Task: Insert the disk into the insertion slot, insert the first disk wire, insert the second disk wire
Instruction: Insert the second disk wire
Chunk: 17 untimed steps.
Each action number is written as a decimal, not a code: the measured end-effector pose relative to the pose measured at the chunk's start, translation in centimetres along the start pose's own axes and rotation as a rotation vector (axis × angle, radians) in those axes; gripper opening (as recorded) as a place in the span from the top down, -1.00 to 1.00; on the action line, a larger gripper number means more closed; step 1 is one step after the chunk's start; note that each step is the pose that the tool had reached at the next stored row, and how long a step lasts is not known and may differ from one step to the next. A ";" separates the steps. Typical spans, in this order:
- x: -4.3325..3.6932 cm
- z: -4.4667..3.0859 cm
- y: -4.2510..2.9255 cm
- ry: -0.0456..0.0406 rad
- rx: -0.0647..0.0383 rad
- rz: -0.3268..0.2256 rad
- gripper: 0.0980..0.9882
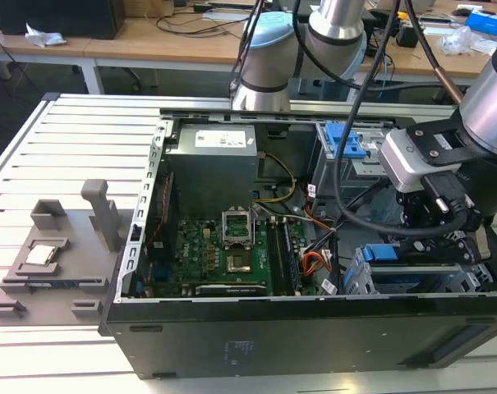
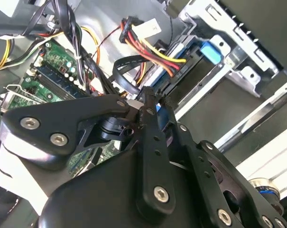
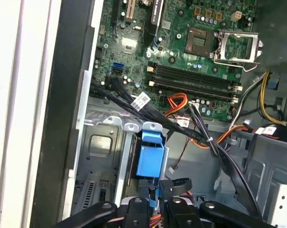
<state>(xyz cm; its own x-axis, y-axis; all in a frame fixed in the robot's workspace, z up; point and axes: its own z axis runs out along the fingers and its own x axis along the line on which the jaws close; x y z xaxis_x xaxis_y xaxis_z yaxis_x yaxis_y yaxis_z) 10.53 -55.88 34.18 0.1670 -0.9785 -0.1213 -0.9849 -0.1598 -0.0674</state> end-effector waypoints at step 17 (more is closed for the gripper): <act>0.13 0.66 -1.50 -0.0015 -0.016 0.003 0.74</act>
<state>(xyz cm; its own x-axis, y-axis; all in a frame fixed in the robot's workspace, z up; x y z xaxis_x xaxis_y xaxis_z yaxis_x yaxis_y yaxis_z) 12.06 -55.68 33.62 0.1641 -0.9788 -0.1229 -0.9860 -0.1589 -0.0509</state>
